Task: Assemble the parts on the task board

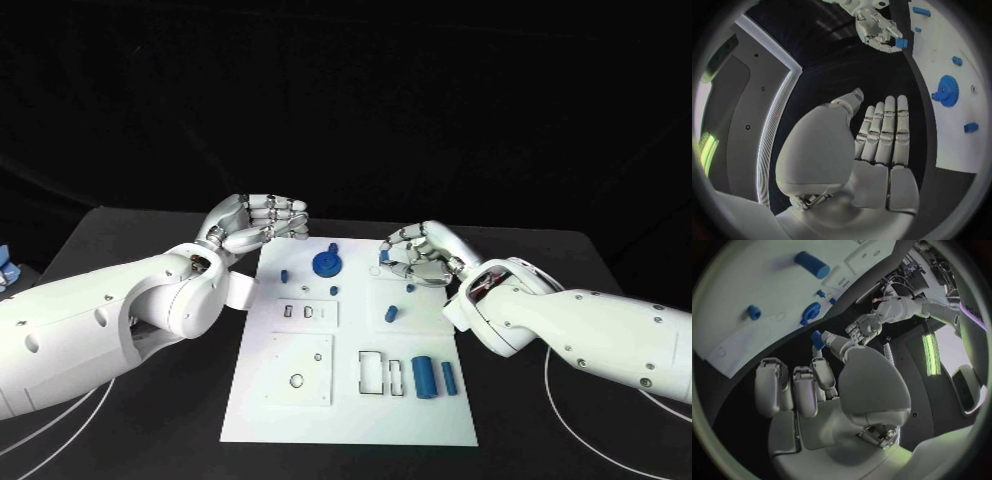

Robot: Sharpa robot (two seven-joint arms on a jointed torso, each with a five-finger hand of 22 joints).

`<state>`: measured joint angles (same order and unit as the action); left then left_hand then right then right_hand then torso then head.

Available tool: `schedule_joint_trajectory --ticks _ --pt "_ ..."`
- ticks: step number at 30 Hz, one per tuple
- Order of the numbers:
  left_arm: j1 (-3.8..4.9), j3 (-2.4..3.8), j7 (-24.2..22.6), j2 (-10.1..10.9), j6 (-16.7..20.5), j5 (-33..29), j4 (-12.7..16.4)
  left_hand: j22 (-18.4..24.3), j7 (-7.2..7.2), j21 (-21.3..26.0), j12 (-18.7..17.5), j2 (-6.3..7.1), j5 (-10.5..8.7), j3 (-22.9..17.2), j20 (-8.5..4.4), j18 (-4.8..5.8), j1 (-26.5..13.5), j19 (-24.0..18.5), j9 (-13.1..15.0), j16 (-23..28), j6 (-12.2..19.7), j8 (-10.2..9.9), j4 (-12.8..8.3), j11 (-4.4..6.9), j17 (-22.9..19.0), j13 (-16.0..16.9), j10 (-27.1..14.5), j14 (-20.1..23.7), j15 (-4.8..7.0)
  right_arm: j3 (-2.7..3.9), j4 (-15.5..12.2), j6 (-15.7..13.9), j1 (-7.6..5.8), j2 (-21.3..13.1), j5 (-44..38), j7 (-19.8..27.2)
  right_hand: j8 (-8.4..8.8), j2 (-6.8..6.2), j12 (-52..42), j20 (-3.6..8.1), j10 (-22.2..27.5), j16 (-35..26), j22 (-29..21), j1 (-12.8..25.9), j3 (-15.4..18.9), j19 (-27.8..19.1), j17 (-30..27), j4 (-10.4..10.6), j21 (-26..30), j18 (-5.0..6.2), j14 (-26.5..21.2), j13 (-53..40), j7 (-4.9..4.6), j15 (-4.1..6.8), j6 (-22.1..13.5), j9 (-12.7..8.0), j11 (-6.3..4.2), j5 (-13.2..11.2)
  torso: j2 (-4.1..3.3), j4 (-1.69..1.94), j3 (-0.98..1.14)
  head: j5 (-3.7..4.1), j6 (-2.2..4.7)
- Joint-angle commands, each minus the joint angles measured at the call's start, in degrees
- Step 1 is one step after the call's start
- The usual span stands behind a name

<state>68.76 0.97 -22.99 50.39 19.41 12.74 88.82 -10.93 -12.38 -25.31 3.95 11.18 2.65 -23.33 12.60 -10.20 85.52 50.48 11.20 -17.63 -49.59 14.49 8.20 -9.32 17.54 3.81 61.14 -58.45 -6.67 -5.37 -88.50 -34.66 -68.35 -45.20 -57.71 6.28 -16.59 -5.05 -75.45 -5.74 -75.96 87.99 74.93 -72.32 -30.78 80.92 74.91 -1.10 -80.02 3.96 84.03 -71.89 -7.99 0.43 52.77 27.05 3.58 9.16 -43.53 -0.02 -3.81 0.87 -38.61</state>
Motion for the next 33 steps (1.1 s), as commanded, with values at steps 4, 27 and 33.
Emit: schedule_joint_trajectory --ticks 4,27,33 --pt "0.01 0.02 -0.9 -0.3 -0.9 -0.3 -0.3 -0.1 -0.44 -0.2 -0.3 -0.17 0.24 -0.3 0.16 -0.11 -0.3 -0.4 -0.1 0.4 -0.1 -0.3 0.1 -0.37 0.1 0.0 -0.2 0.3 -0.18 -0.13 -0.7 0.6 -0.1 4.2 -5.8 -6.9 -0.74 0.32 0.1 0.16 0.2 0.1 3.4 0.4 0.2 -0.1 7.4 0.4 0.5 -0.57 4.3 0.2 0.01 0.21 -0.3 0.8 -0.29 -1.1 -0.08 0.05 -0.08 -1.48 0.28" --pt "0.02 0.03 -1.3 -0.7 -0.6 -0.6 -0.9 -0.1 -0.48 -0.2 -0.3 -0.13 0.25 -0.3 0.2 -0.1 -0.7 -0.5 -0.1 0.5 -0.1 -0.3 0.2 -0.41 0.1 0.0 -0.2 0.3 -0.23 -1.87 4.1 4.0 2.05 14.1 -16.8 -11.4 -0.84 0.03 0.4 0.17 0.5 -0.1 3.2 0.6 0.3 -0.2 7.0 0.4 0.7 -0.52 4.2 0.6 0.0 0.21 -0.5 0.9 -0.29 -1.3 -0.21 -0.03 0.09 -2.87 -0.51" --pt "0.01 0.02 -1.4 -0.8 -0.5 -0.7 -1.1 -0.1 -0.48 -0.2 -0.3 -0.13 0.25 -0.3 0.2 -0.1 -0.7 -0.5 -0.1 0.5 -0.1 -0.3 0.2 -0.41 0.1 0.0 -0.2 0.3 -0.23 -1.99 4.8 4.3 2.83 15.1 -18.1 -11.9 -0.94 -0.19 0.4 0.17 0.6 -0.1 3.2 0.7 0.3 -0.2 7.0 0.3 0.7 -0.51 4.2 0.6 0.02 0.22 -0.4 1.0 -0.3 -1.2 -0.17 -0.05 0.01 -2.9 -0.76"
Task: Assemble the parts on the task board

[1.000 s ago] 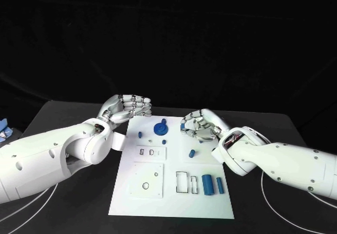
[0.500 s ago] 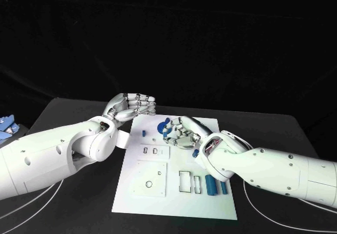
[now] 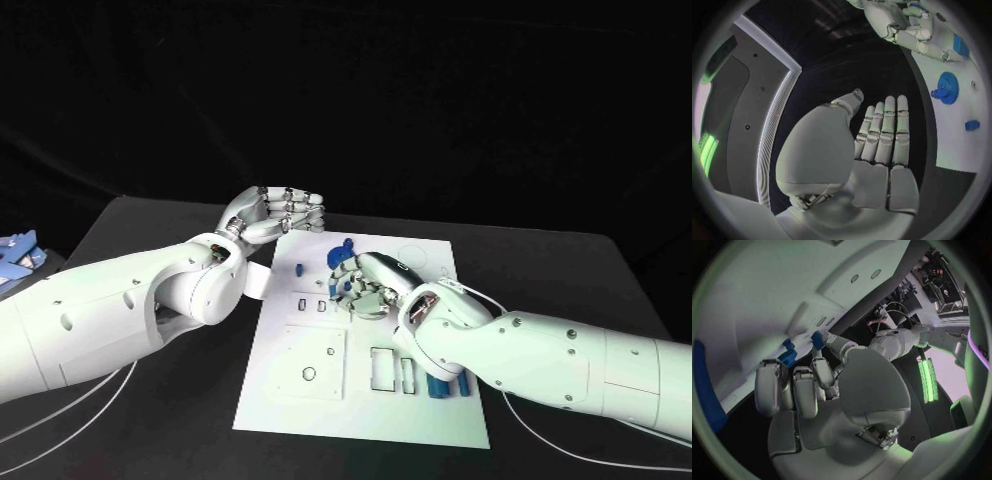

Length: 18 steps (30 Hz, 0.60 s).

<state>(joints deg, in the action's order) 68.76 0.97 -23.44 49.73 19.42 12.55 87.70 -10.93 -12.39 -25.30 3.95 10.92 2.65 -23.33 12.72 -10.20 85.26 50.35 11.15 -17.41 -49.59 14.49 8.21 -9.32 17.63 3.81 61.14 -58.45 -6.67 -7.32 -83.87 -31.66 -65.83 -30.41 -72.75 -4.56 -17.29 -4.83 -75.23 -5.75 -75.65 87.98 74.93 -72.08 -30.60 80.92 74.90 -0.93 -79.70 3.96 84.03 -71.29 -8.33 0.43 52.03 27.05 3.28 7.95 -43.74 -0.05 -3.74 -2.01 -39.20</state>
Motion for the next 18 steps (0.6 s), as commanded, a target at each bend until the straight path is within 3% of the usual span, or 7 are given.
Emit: schedule_joint_trajectory --ticks 1,6,9,18 --pt "0.01 0.02 -0.9 -0.2 -0.5 -0.5 0.0 -0.1 -0.48 -0.2 -0.2 0.1 0.25 -0.3 0.09 -0.09 -0.6 -0.4 -0.1 0.3 -0.1 -0.3 0.2 -0.41 0.1 0.0 -0.2 0.3 -0.24 -0.05 0.2 1.4 0.41 0.4 -3.3 -1.3 -0.24 -0.4 0.2 0.18 0.3 -0.1 3.2 0.4 0.2 -0.2 7.0 0.1 0.3 -0.51 4.2 0.0 0.36 0.22 0.3 1.0 0.0 0.0 0.02 -0.03 -0.07 -0.03 -0.23" --pt "0.0 0.02 -1.0 -0.1 -0.5 -0.5 0.0 0.0 -0.49 -0.2 -0.2 0.07 0.25 -0.3 0.11 -0.09 -0.6 -0.5 -0.1 0.4 -0.2 -0.3 0.3 -0.41 0.1 0.0 -0.2 0.3 -0.25 -0.12 0.4 2.1 0.87 0.8 -4.2 -2.1 -0.43 -0.77 -0.1 0.19 0.0 0.0 3.7 0.7 0.4 0.2 7.4 0.1 -0.1 -0.65 4.3 -0.4 0.4 0.24 0.4 1.1 -0.02 0.0 0.05 -0.2 -0.06 0.03 -0.64" --pt "-0.01 0.02 -1.0 0.0 -0.5 -0.6 -0.1 0.0 -0.49 -0.2 -0.2 0.07 0.25 -0.3 0.11 -0.09 -0.6 -0.5 -0.1 0.4 -0.2 -0.3 0.3 -0.41 0.1 0.0 -0.2 0.3 -0.25 -0.19 0.5 2.7 1.04 0.9 -4.5 -2.3 -0.44 -0.79 -0.1 0.19 0.0 0.0 3.7 0.7 0.4 0.2 7.4 0.1 -0.1 -0.65 4.3 -0.4 0.4 0.24 0.4 1.1 -0.02 0.0 0.08 0.01 -0.1 0.23 -0.71" --pt "-0.01 0.02 -0.9 0.1 -0.6 -0.6 -0.2 0.0 -0.49 -0.2 -0.2 0.06 0.25 -0.3 0.11 -0.09 -0.7 -0.5 -0.1 0.4 -0.2 -0.3 0.3 -0.41 0.1 0.0 -0.2 0.3 -0.25 -0.32 0.7 3.3 1.26 1.3 -4.8 -2.3 -0.48 -0.9 0.0 0.19 0.1 0.0 3.6 0.8 0.4 0.1 7.3 0.1 0.0 -0.61 4.3 -0.2 0.41 0.25 0.4 1.1 -0.03 0.0 0.09 0.05 -0.12 0.25 -0.81"
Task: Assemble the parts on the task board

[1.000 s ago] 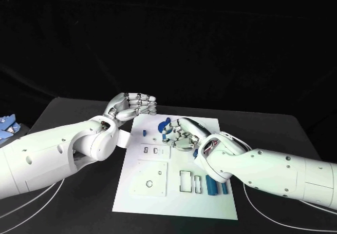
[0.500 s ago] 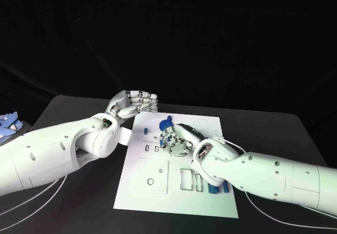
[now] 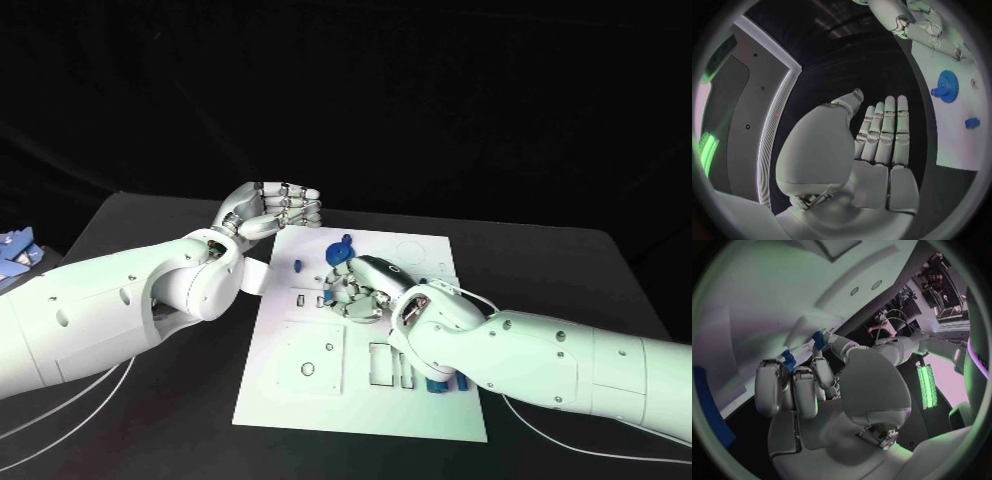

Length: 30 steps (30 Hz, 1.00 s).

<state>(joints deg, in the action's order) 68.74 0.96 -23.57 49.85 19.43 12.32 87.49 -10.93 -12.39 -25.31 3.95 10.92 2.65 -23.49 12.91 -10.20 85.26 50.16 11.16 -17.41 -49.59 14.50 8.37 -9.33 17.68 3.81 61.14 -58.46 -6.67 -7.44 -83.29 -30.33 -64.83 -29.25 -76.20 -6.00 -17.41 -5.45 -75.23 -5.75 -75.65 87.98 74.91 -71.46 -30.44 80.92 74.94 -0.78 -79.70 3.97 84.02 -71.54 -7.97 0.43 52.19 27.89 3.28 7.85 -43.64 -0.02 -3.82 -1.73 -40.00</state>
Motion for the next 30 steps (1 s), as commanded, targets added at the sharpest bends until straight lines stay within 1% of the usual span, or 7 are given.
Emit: schedule_joint_trajectory --ticks 1,6,12,16,20,24,30 --pt "0.01 0.02 -0.8 -0.1 -0.6 -0.4 0.0 0.0 -0.49 -0.2 -0.2 0.06 0.25 -0.2 -0.08 -0.09 -0.7 -0.3 -0.1 0.4 -0.2 -0.3 0.1 -0.41 0.0 0.0 -0.2 0.3 -0.25 -0.2 0.1 2.0 0.28 0.1 -1.4 -0.8 -0.36 -0.27 0.0 0.19 0.1 0.0 3.6 0.2 0.3 0.1 7.3 0.0 0.0 -0.61 4.3 0.0 0.05 0.25 0.2 0.3 -0.03 0.1 0.01 -0.01 -0.04 -0.05 -0.02" --pt "0.0 0.02 -0.8 -0.1 -0.6 -0.4 0.0 0.0 -0.49 -0.2 -0.2 0.06 0.25 -0.2 -0.08 -0.09 -0.7 -0.3 -0.1 0.4 -0.2 -0.3 0.1 -0.41 0.0 0.0 -0.2 0.3 -0.25 -0.22 0.1 2.1 0.3 0.1 -1.6 -0.9 -0.37 -0.33 0.0 0.19 0.1 0.0 3.6 0.2 0.3 0.0 7.3 0.0 0.1 -0.6 4.3 0.0 0.05 0.26 0.2 0.3 -0.04 0.1 -0.01 -0.05 0.01 -0.12 -0.05" --pt "0.0 0.02 -0.7 0.0 -0.6 -0.4 0.0 0.0 -0.49 -0.2 -0.2 0.06 0.25 -0.2 -0.08 -0.09 -0.7 -0.3 -0.1 0.4 -0.2 -0.3 0.1 -0.41 0.0 0.0 -0.2 0.3 -0.25 -0.24 0.1 2.5 0.32 0.0 -1.7 -1.1 -0.39 -0.42 0.0 0.2 0.1 0.0 3.6 0.3 0.3 0.0 7.2 0.0 0.1 -0.6 4.3 0.1 0.05 0.26 0.2 0.3 -0.03 0.1 0.0 -0.09 0.0 -0.1 -0.12" --pt "0.0 0.02 -0.7 0.0 -0.6 -0.4 0.0 0.0 -0.49 -0.2 -0.2 0.06 0.25 -0.2 -0.08 -0.09 -0.7 -0.3 -0.1 0.4 -0.2 -0.3 0.1 -0.41 0.0 0.0 -0.2 0.3 -0.25 -0.25 0.0 2.9 0.35 -0.1 -2.0 -1.4 -0.41 -0.61 0.0 0.2 0.1 0.0 3.5 0.5 0.4 0.0 7.2 0.0 0.1 -0.59 4.3 0.1 0.04 0.26 0.1 0.3 -0.03 0.1 0.0 -0.05 -0.01 -0.01 -0.12" --pt "-0.01 0.02 -0.7 0.1 -0.6 -0.4 0.0 0.0 -0.49 -0.2 -0.2 0.06 0.25 -0.2 -0.08 -0.09 -0.7 -0.3 -0.1 0.4 -0.2 -0.3 0.1 -0.41 0.0 0.0 -0.2 0.3 -0.25 -0.26 -0.1 3.0 0.38 -0.3 -2.3 -1.8 -0.42 -0.68 0.0 0.2 0.1 0.0 3.6 0.5 0.5 0.0 7.1 0.1 0.1 -0.59 4.3 0.1 0.04 0.26 0.1 0.3 -0.03 0.1 0.0 -0.06 0.03 0.02 -0.14" --pt "-0.01 0.02 -0.7 0.1 -0.6 -0.4 -0.1 0.0 -0.49 -0.2 -0.2 0.06 0.25 -0.2 -0.08 -0.09 -0.7 -0.3 -0.1 0.4 -0.2 -0.3 0.1 -0.41 0.0 0.0 -0.2 0.3 -0.25 -0.26 -0.3 2.9 0.44 -0.5 -2.7 -2.2 -0.45 -0.82 0.0 0.2 0.1 -0.1 3.5 0.6 0.6 0.0 7.1 0.1 0.2 -0.59 4.3 0.1 0.04 0.26 0.1 0.4 -0.03 0.1 -0.02 -0.09 0.03 0.03 -0.15" --pt "-0.03 0.02 -0.7 0.1 -0.6 -0.4 -0.1 0.0 -0.49 -0.2 -0.2 0.06 0.25 -0.2 -0.08 -0.09 -0.7 -0.3 -0.1 0.4 -0.2 -0.3 0.1 -0.41 0.0 0.0 -0.2 0.3 -0.25 -0.26 -0.7 2.3 0.53 -0.8 -3.1 -2.7 -0.49 -0.9 0.1 0.21 0.1 -0.1 3.6 0.8 0.6 0.0 7.1 0.2 0.1 -0.6 4.3 0.1 0.05 0.26 0.1 0.4 -0.03 0.2 0.01 -0.03 0.04 0.01 -0.19"
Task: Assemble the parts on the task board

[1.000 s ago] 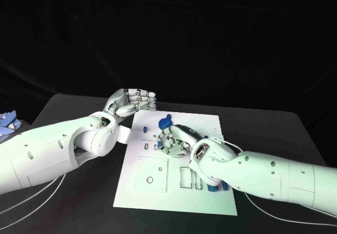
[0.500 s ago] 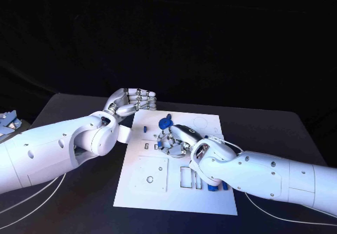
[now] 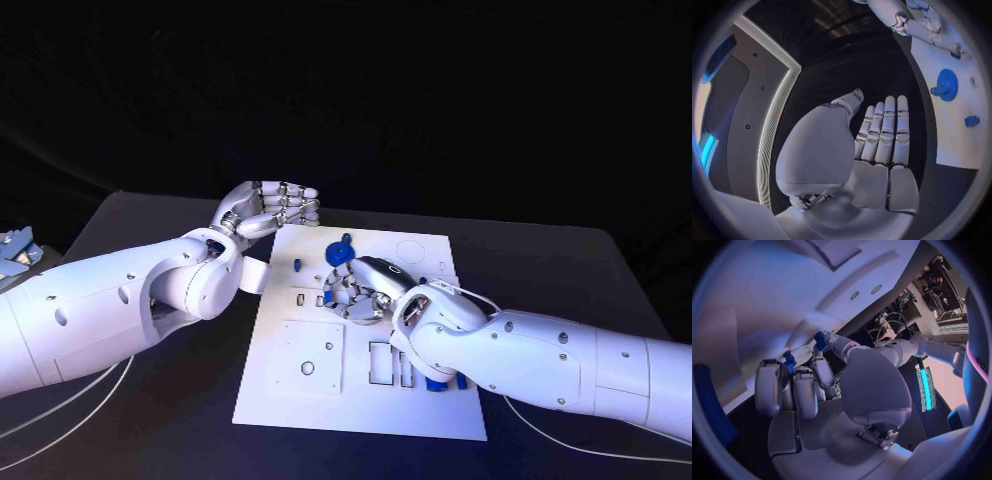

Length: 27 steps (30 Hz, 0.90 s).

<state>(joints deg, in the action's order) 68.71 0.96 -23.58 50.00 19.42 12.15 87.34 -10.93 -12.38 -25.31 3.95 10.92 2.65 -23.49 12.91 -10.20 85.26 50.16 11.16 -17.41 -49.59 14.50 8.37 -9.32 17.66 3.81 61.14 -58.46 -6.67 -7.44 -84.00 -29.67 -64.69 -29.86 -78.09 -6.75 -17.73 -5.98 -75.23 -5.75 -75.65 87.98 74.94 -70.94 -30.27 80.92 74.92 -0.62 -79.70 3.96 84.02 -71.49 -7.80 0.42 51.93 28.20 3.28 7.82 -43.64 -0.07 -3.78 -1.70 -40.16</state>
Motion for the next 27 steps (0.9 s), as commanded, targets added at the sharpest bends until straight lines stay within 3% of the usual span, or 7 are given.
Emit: schedule_joint_trajectory --ticks 1,16,27 --pt "-0.01 0.03 -0.7 0.0 -0.6 -0.2 0.1 0.0 -0.49 -0.2 -0.2 0.06 0.25 -0.2 -0.08 -0.09 -0.7 -0.3 -0.1 0.4 -0.2 -0.3 0.1 -0.41 0.1 0.0 -0.2 0.3 -0.25 -0.27 -0.1 1.5 0.41 -0.3 -1.3 -2.1 -0.17 -0.38 0.1 0.21 0.1 -0.1 3.6 0.3 0.5 0.0 7.1 0.0 0.1 -0.6 4.3 0.1 -0.13 0.26 0.4 0.1 -0.03 0.2 0.0 0.02 0.01 -0.03 -0.04" --pt "-0.05 0.03 -0.6 -0.1 -0.7 -0.2 0.0 0.0 -0.46 -0.2 -0.2 0.04 0.25 -0.4 -0.04 -0.1 -0.8 -0.4 -0.1 0.5 -0.2 -0.3 0.0 -0.4 0.1 0.0 -0.2 0.4 -0.26 -0.27 -0.3 0.8 0.52 -0.5 -1.8 -2.8 -0.39 -1.59 0.4 0.25 0.4 -0.2 3.5 1.9 1.3 0.0 6.9 1.1 0.3 -0.57 4.2 0.5 -0.12 0.3 -0.1 0.2 -0.05 1.9 -0.02 0.04 -0.02 0.08 0.2" --pt "-0.13 0.02 -0.6 -0.2 -0.7 -0.2 -0.1 0.0 -0.46 -0.2 -0.2 0.04 0.25 -0.4 -0.04 -0.1 -0.8 -0.4 -0.1 0.5 -0.2 -0.3 0.0 -0.4 0.1 0.0 -0.2 0.4 -0.26 -0.27 -0.2 0.6 0.52 -0.4 -1.4 -2.3 0.84 -2.6 1.1 -0.07 1.2 -0.3 3.2 2.4 1.6 -0.3 6.7 1.7 0.8 -0.49 4.2 1.3 -0.96 -0.2 -2.6 -0.3 0.62 2.2 -0.01 0.01 -0.02 0.13 0.16"
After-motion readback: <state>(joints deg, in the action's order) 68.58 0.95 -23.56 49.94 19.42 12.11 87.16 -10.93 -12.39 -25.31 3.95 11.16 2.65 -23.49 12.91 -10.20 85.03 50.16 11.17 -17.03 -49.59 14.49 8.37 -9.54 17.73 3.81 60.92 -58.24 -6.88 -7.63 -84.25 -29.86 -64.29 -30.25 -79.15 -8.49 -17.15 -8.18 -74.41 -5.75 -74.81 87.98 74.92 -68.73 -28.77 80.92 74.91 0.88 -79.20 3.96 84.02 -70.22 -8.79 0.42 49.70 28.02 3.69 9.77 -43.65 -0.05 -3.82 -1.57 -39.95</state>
